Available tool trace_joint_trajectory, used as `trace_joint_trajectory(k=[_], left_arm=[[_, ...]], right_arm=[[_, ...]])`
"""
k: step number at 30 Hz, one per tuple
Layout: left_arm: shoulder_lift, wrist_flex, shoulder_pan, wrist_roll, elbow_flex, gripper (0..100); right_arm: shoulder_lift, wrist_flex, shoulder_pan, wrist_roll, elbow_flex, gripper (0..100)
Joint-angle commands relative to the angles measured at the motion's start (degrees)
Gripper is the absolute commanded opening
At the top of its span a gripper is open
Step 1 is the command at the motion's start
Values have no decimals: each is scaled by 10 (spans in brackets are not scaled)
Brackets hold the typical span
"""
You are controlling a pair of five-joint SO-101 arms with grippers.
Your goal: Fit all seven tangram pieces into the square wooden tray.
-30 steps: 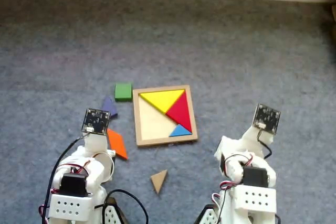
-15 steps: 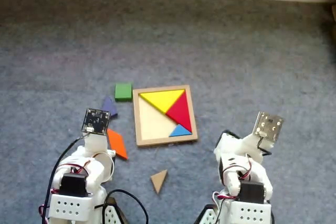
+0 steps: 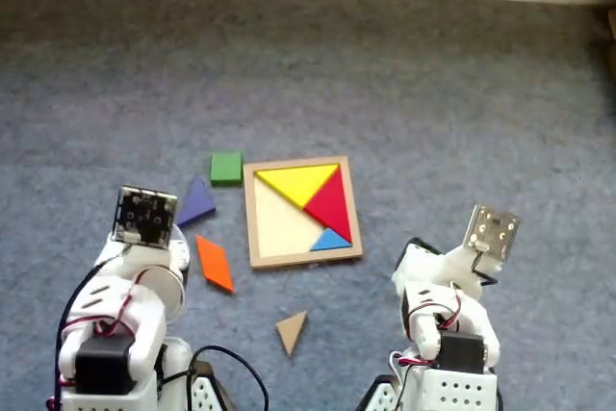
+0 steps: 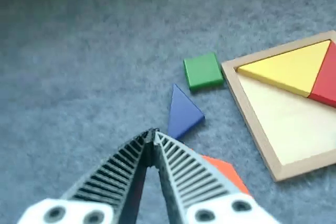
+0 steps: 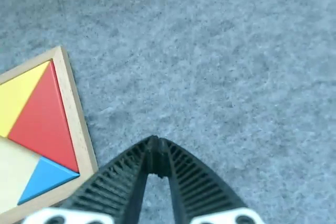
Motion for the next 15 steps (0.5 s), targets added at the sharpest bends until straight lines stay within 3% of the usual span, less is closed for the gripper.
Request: trace_joint_trajectory(k=[1, 5, 10, 15], left_arm=[[-23, -13, -11, -55, -82, 7], [65, -10, -12, -54, -150, 39], [320, -10, -9, -66, -266, 56], [567, -10, -11, -76, -378, 209]], right_arm=[[-1, -11, 4, 5, 57, 5], [0, -11, 4, 5, 57, 5], [0, -11, 4, 5, 57, 5], [0, -11, 5, 5, 57, 5]])
